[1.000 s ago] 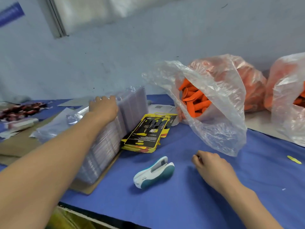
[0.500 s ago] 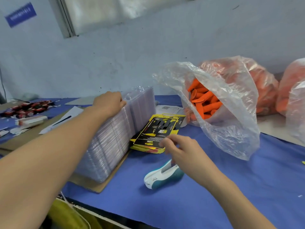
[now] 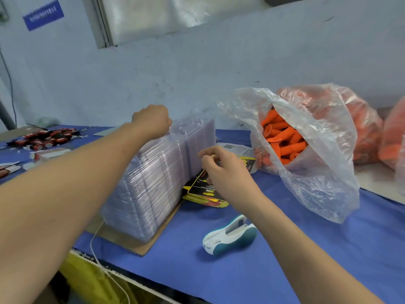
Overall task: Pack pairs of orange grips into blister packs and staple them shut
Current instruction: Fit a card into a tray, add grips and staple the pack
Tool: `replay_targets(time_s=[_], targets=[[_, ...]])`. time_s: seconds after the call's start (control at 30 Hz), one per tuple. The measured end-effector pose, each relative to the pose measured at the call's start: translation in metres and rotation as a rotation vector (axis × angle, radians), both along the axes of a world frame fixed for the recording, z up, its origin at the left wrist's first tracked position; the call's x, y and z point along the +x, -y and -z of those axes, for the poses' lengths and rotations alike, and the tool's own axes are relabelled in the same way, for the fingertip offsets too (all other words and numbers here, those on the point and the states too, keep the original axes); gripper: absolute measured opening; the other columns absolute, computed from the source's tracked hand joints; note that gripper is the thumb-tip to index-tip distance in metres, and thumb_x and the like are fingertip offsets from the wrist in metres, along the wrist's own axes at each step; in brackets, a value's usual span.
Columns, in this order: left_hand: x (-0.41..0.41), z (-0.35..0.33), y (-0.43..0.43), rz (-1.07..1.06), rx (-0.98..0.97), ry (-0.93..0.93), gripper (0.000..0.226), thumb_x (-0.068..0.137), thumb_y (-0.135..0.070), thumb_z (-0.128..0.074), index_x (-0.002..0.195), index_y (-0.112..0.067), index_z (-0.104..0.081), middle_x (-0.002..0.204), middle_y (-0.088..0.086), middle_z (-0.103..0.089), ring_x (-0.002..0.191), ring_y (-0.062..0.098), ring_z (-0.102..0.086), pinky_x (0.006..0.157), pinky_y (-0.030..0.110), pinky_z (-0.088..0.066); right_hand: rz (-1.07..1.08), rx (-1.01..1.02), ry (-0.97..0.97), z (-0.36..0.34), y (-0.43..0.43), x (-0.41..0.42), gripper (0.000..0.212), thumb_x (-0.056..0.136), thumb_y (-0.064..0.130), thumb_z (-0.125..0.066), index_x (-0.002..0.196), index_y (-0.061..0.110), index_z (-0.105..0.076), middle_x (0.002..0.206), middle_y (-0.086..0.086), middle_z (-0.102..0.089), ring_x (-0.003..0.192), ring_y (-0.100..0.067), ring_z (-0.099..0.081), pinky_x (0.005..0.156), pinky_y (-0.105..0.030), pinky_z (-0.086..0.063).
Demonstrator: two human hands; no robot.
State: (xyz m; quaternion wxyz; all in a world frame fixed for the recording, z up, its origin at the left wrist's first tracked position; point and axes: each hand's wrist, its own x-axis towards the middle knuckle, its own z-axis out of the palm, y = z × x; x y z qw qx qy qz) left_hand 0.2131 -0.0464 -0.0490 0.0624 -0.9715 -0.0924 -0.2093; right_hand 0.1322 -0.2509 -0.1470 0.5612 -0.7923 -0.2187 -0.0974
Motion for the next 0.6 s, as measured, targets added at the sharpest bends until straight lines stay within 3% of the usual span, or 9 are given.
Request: replay_targets(time_s=[0.07,0.17,0.23,0.33,0.47,0.53,0.6], targets=[[-0.002,0.002,0.001,0.036,0.082,-0.084,0.032,0.100,-0.027,-0.046,0.072,-0.011,-0.044,0.092,0.012,-0.051,0.084,0.033,-0.051,0.074,0.036,-0.036,-0.010,0.025,-0.026,0.002,-0.004,0.004,0.021,0.094,0.031,-0.044,0.102,0.035,-0.063,0.083,0.015,-0.063,0.078,-0.014,-0.067,0.065,-0.031,-0.048],[-0.001,0.013,0.005,0.071,0.245,-0.062,0.019,0.102,-0.024,-0.043,0.096,-0.010,-0.053,0.102,0.014,-0.059,0.095,0.035,-0.058,0.073,0.035,-0.034,-0.015,0.021,-0.050,0.005,-0.012,0.010,0.027,0.092,0.030,-0.042,0.112,0.033,-0.060,0.091,0.014,-0.063,0.084,-0.015,-0.065,0.067,-0.030,-0.044],[0.002,0.019,0.007,0.071,0.298,-0.055,0.011,0.101,-0.016,-0.044,0.104,-0.010,-0.053,0.110,0.014,-0.063,0.096,0.033,-0.060,0.072,0.034,-0.032,0.008,-0.097,0.034,0.004,-0.020,0.017,0.036,0.094,0.029,-0.041,0.127,0.028,-0.055,0.116,0.005,-0.061,0.098,-0.018,-0.060,0.080,-0.034,-0.047],[0.005,0.019,0.008,0.047,0.303,-0.063,0.016,0.099,-0.013,-0.044,0.113,-0.008,-0.052,0.115,0.013,-0.063,0.102,0.033,-0.061,0.072,0.035,-0.031,0.003,-0.341,0.204,-0.007,-0.046,0.032,0.053,0.098,0.024,-0.043,0.150,0.018,-0.033,0.155,-0.002,-0.033,0.131,-0.027,-0.045,0.104,-0.041,-0.041],[0.005,0.015,-0.001,0.072,0.243,-0.076,0.010,0.095,-0.009,-0.045,0.103,-0.013,-0.050,0.110,0.012,-0.062,0.096,0.033,-0.059,0.071,0.035,-0.035,-0.037,-0.477,0.286,-0.021,-0.087,0.052,0.066,0.097,0.017,-0.045,0.155,0.015,-0.014,0.164,0.003,-0.011,0.138,-0.031,-0.034,0.098,-0.046,-0.043],[0.006,0.012,-0.007,0.077,0.167,-0.084,0.004,0.097,-0.013,-0.044,0.094,-0.015,-0.047,0.104,0.011,-0.060,0.086,0.032,-0.054,0.071,0.036,-0.035,-0.061,-0.408,0.225,-0.020,-0.099,0.059,0.071,0.096,0.016,-0.044,0.156,0.014,-0.006,0.163,0.000,-0.012,0.138,-0.031,-0.035,0.096,-0.046,-0.044],[0.009,0.008,-0.010,0.096,0.113,-0.102,0.016,0.102,-0.023,-0.041,0.091,-0.014,-0.047,0.096,0.010,-0.055,0.081,0.031,-0.049,0.071,0.036,-0.034,-0.089,-0.317,0.098,-0.014,-0.104,0.064,0.075,0.096,0.019,-0.042,0.156,0.014,0.004,0.164,-0.005,-0.013,0.138,-0.033,-0.036,0.101,-0.046,-0.042]])
